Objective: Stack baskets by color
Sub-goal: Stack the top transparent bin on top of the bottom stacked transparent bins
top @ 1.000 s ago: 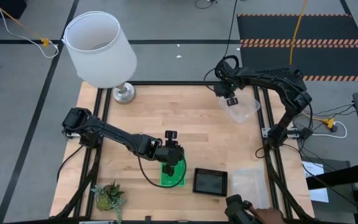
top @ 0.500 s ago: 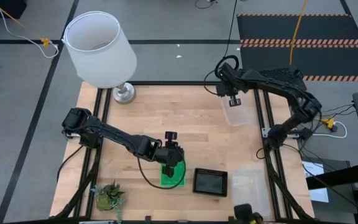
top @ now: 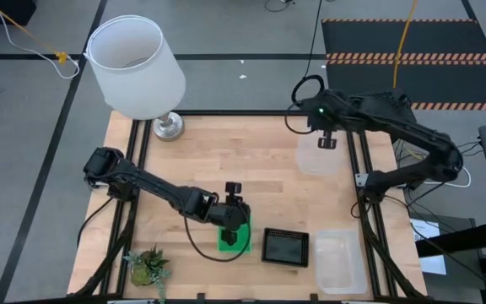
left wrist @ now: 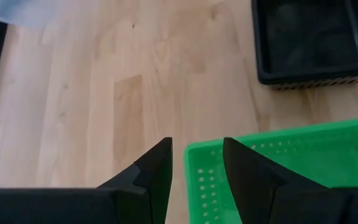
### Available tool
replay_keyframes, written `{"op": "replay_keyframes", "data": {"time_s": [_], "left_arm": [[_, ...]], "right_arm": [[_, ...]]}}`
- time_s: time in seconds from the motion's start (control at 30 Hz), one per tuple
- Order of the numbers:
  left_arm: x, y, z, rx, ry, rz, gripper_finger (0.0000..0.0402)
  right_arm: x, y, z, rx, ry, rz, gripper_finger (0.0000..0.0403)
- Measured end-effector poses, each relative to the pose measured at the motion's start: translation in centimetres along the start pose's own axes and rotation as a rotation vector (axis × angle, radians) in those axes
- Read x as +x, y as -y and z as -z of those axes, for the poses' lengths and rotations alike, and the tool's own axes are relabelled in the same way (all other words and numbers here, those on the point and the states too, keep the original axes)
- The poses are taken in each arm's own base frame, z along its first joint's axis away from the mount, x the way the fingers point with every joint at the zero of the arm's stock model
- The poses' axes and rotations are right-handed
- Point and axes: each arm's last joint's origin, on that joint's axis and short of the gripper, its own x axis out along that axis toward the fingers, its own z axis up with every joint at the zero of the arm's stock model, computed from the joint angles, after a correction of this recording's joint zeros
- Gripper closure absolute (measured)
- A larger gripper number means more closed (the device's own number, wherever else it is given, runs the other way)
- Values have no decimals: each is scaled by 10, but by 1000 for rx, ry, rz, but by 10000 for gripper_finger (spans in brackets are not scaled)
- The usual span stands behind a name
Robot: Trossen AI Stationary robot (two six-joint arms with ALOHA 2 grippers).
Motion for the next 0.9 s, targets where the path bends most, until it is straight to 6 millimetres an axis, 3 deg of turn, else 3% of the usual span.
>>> {"op": "replay_keyframes", "data": {"time_s": [0.17,0.33,0.9], "left_arm": [[-2,5,-3,2,33,8,257],[-4,9,-3,10,37,15,257],[-4,11,-4,-3,41,19,257]], "right_arm": [[-41,-8,-1,95,49,-134,402],[-67,-28,-1,134,52,-294,403],[-108,-93,-2,185,-68,-761,403]]}}
